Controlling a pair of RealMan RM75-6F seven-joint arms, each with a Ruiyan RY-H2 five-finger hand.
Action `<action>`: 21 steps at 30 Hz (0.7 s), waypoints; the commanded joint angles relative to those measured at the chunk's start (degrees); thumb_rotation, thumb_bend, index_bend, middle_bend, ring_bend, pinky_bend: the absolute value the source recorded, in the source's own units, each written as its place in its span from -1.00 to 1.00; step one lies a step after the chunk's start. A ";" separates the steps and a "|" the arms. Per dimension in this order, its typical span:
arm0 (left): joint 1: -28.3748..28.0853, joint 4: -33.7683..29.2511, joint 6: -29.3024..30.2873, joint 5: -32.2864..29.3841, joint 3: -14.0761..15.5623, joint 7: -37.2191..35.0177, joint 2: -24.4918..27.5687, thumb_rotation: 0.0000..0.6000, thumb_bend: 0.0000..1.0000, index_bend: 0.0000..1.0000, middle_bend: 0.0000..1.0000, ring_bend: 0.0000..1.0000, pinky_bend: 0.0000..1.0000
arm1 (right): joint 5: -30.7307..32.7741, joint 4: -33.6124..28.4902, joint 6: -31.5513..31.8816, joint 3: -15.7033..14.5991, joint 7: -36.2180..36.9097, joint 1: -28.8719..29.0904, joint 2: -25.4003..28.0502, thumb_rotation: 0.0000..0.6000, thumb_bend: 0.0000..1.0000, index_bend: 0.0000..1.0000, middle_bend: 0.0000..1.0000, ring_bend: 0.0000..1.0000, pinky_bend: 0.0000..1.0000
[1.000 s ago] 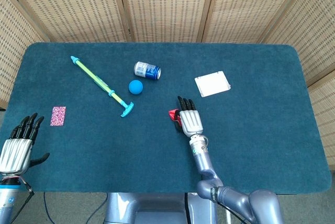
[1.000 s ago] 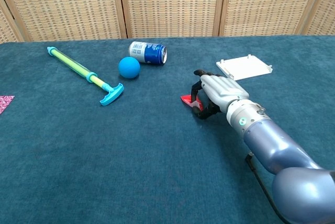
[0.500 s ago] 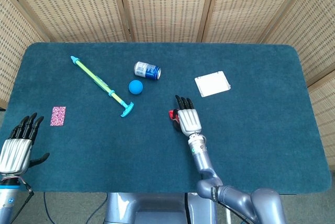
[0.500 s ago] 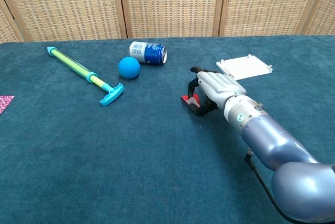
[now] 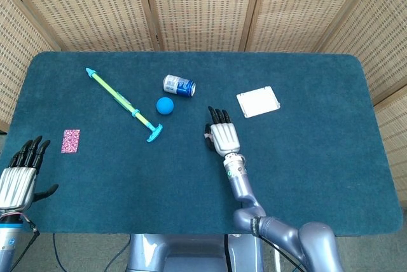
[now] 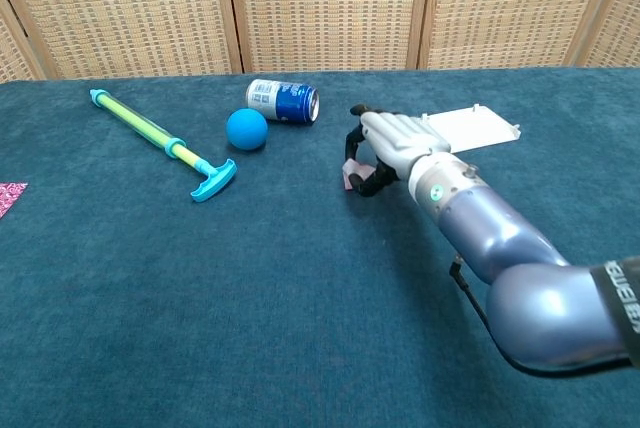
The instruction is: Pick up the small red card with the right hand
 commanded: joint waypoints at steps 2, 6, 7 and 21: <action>-0.03 0.03 -0.01 -0.18 -0.13 -0.05 0.02 1.00 -0.81 -1.00 -1.00 -1.00 -0.68 | 0.73 1.76 -0.88 1.91 -0.27 2.25 0.13 1.00 0.21 0.21 -0.84 -1.00 -1.00; -0.02 0.04 -0.01 -0.17 -0.09 0.04 0.00 1.00 -0.81 -1.00 -1.00 -1.00 -0.68 | 1.04 2.85 -0.88 3.37 -0.32 4.17 0.66 1.00 0.21 0.21 -0.84 -1.00 -1.00; -0.02 0.02 0.01 -0.18 -0.10 0.06 -0.01 1.00 -0.81 -1.00 -1.00 -1.00 -0.68 | 0.88 2.78 -0.43 3.60 -0.26 4.48 0.92 1.00 0.21 0.21 -0.83 -1.00 -1.00; 0.19 -0.58 0.73 0.95 0.39 0.40 0.12 1.00 -0.81 -1.00 -1.00 -1.00 -0.68 | -0.76 -16.42 8.06 2.91 1.91 -1.71 10.53 1.00 0.18 0.21 -0.84 -1.00 -1.00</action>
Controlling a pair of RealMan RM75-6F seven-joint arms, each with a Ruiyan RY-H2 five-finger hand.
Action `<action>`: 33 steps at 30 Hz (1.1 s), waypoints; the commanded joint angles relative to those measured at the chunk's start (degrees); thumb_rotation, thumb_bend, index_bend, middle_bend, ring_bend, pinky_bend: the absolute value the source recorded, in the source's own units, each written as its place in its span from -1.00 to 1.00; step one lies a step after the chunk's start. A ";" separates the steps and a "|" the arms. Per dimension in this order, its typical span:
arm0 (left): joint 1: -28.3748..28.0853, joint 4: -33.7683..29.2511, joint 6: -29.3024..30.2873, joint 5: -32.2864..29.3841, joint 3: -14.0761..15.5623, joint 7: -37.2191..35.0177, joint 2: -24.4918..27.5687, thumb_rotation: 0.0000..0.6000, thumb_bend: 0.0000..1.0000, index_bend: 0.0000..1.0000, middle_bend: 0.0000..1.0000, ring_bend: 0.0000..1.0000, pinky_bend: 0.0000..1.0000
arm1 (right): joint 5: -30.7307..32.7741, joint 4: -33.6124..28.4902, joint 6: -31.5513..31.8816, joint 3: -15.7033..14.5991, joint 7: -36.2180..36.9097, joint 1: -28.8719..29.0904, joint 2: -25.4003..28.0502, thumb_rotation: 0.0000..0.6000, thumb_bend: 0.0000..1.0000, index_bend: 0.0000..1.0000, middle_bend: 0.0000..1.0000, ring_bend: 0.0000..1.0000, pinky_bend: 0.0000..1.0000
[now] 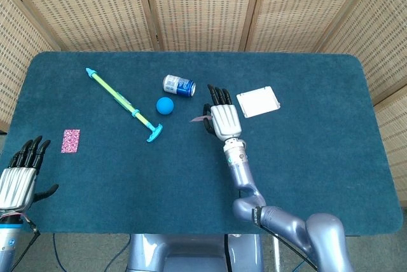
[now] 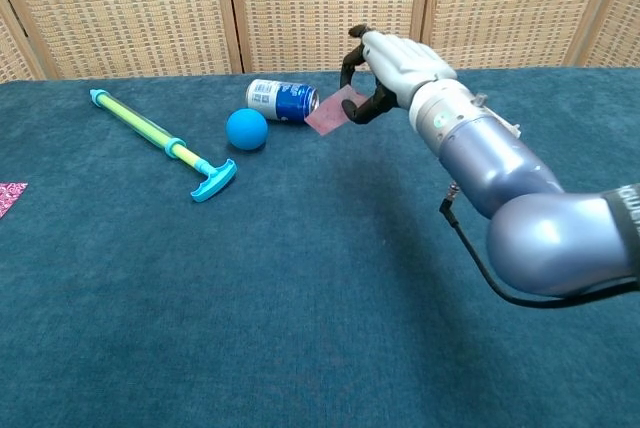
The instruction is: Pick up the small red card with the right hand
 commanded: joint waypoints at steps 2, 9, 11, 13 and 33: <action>0.13 -0.23 0.35 0.60 0.29 0.20 0.01 1.00 -0.81 -1.00 -1.00 -1.00 -0.68 | 0.74 -14.12 2.68 -1.02 2.87 -6.53 7.06 1.00 0.17 0.21 -0.84 -1.00 -1.00; 0.38 -0.78 1.00 1.39 0.58 0.37 0.24 1.00 -0.81 -1.00 -1.00 -1.00 -0.68 | 1.13 -36.64 4.45 -4.13 7.28 -16.55 20.32 1.00 0.17 0.22 -0.84 -1.00 -1.00; 0.50 -1.03 1.28 1.84 0.78 0.44 0.28 1.00 -0.81 -1.00 -1.00 -1.00 -0.68 | 0.65 -41.54 5.61 -5.32 7.92 -19.05 23.73 1.00 0.17 0.22 -0.84 -1.00 -1.00; 0.59 -1.33 1.44 2.30 1.03 0.52 0.36 1.00 -0.81 -1.00 -1.00 -1.00 -0.68 | 0.21 -46.19 6.33 -6.38 9.45 -21.35 26.97 1.00 0.17 0.22 -0.84 -1.00 -1.00; 2.45 -3.86 6.51 7.67 2.17 -0.62 2.06 1.00 -0.81 -1.00 -1.00 -1.00 -0.68 | -13.12 -63.23 8.64 -18.83 32.28 -35.98 45.15 1.00 0.16 0.24 -0.84 -1.00 -1.00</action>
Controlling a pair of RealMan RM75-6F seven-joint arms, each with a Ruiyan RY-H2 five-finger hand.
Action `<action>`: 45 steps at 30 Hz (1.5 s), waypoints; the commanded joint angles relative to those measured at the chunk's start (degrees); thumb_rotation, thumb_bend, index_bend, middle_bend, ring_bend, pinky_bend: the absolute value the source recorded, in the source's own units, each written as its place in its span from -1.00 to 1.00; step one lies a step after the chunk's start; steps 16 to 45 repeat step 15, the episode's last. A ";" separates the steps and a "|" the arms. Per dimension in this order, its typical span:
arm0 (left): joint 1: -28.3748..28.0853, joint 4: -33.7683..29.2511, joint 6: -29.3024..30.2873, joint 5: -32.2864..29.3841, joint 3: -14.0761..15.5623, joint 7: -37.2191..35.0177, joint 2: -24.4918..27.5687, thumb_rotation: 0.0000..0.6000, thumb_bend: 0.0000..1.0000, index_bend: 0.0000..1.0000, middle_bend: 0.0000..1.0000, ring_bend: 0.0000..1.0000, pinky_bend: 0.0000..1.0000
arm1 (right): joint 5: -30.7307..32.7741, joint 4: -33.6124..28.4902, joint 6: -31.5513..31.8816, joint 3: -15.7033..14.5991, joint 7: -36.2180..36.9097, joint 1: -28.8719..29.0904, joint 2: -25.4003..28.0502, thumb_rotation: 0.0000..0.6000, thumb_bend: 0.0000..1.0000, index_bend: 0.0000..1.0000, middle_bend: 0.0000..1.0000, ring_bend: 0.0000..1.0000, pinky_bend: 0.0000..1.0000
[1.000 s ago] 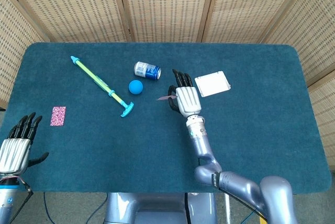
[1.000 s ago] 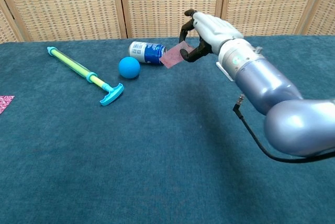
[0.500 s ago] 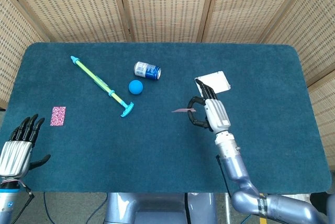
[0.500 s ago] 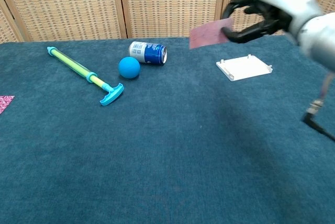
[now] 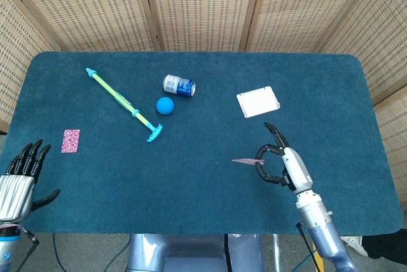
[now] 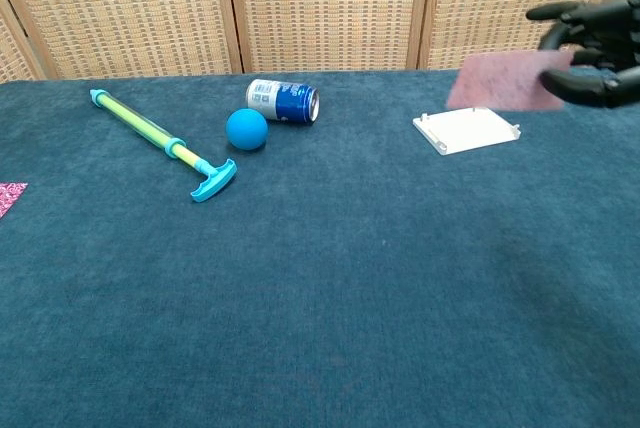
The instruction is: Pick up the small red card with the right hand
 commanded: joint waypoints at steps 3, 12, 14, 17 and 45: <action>0.24 -0.37 0.49 1.04 0.30 0.17 0.11 1.00 -0.81 -1.00 -1.00 -1.00 -0.68 | -6.99 0.29 2.59 -5.55 6.52 -4.03 1.92 1.00 0.16 0.25 -0.84 -1.00 -1.00; 0.68 -0.60 1.48 2.92 0.77 0.88 0.01 1.00 -0.81 -1.00 -1.00 -1.00 -0.68 | -17.11 2.88 7.43 -12.74 17.09 -8.31 4.21 1.00 0.16 0.26 -0.83 -1.00 -1.00; 0.74 -0.62 1.61 3.14 0.79 0.97 -0.04 1.00 -0.81 -1.00 -1.00 -1.00 -0.68 | -18.38 3.28 8.08 -13.52 18.29 -8.65 4.55 1.00 0.16 0.26 -0.83 -1.00 -1.00; 0.76 -0.58 1.64 3.22 0.78 1.03 -0.09 1.00 -0.81 -1.00 -1.00 -1.00 -0.68 | -19.16 3.50 8.49 -14.02 19.03 -8.84 4.73 1.00 0.16 0.26 -0.83 -1.00 -1.00; 0.76 -0.58 1.64 3.22 0.78 1.03 -0.09 1.00 -0.81 -1.00 -1.00 -1.00 -0.68 | -19.16 3.50 8.49 -14.02 19.03 -8.84 4.73 1.00 0.16 0.26 -0.83 -1.00 -1.00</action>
